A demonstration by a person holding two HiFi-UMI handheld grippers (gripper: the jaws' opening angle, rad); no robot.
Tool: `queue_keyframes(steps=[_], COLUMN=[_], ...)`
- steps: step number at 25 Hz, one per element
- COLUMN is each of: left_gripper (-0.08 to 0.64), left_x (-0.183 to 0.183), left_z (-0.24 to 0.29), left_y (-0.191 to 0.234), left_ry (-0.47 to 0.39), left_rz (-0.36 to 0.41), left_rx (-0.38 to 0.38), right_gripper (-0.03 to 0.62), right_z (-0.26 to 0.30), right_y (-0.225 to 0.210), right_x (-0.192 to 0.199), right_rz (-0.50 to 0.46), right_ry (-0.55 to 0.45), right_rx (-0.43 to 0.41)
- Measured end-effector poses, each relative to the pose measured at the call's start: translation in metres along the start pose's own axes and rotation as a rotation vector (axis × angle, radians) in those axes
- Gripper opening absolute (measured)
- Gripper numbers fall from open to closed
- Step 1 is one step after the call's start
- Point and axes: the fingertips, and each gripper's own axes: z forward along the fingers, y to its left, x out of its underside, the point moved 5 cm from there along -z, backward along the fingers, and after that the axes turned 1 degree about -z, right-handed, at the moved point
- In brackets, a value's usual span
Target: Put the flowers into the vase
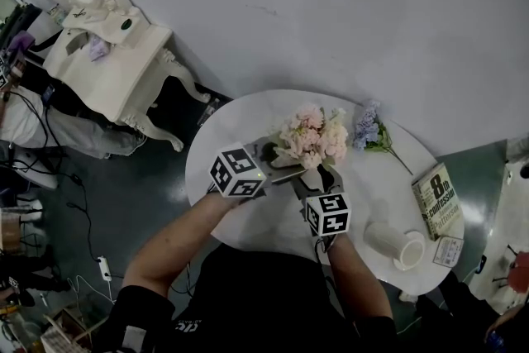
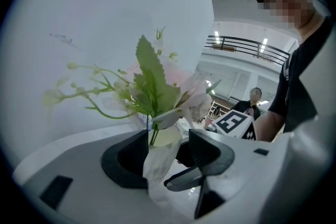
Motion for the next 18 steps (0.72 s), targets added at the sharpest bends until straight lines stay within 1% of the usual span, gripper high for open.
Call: queue_keyframes(steps=[18], left_gripper=[0.23], left_x=[0.0033], left_z=[-0.0053], left_y=[-0.0012], left_ry=[0.0], left_rz=[-0.001], left_rx=[0.0], right_gripper=[0.313], right_z=[-0.0048], right_y=[0.0025], right_x=[0.0032], right_rz=[-0.002], right_ry=[-0.002], right_rx=[0.02])
